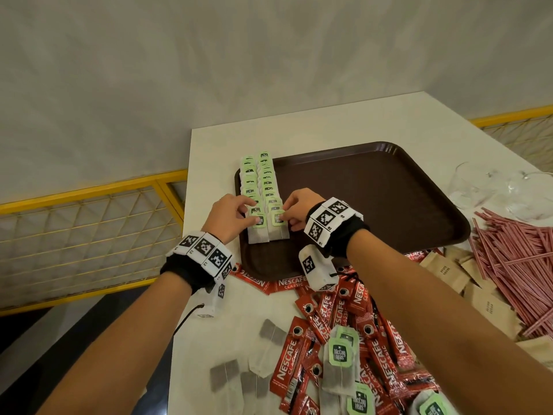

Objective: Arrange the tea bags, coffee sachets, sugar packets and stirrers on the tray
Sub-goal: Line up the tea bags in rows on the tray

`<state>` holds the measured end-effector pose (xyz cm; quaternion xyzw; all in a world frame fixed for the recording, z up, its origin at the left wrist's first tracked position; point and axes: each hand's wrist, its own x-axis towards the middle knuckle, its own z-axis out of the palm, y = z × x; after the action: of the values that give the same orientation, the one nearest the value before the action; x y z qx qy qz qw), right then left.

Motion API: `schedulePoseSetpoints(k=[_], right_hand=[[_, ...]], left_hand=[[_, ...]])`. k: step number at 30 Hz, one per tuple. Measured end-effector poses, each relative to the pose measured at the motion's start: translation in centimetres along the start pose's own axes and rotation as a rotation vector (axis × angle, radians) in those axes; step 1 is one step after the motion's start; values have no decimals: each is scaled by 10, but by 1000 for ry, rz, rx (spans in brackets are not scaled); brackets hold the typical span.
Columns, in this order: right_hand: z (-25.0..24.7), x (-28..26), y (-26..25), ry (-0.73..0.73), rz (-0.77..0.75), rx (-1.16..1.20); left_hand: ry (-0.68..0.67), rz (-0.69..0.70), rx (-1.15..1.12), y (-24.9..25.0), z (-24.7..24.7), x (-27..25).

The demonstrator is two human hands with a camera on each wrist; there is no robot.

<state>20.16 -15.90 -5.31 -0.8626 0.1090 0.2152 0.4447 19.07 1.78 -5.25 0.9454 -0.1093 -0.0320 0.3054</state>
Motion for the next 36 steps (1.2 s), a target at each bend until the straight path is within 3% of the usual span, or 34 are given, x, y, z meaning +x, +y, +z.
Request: schedulePoseSetpoints(k=[10,25,31,36], right_hand=[[8,2,4,-6,7,-270],[9,4,5,-16,-10,-297],[-8,-33,-7,31,-45,-269],[-19,-91,-4,-40,-127,-161]], left_hand=[[-192,92,233,1,8,-17],[-204,106,272,3,9,-17],[-166,145,144,14,-10,-38],[-445,153,56,28,-22,-83]])
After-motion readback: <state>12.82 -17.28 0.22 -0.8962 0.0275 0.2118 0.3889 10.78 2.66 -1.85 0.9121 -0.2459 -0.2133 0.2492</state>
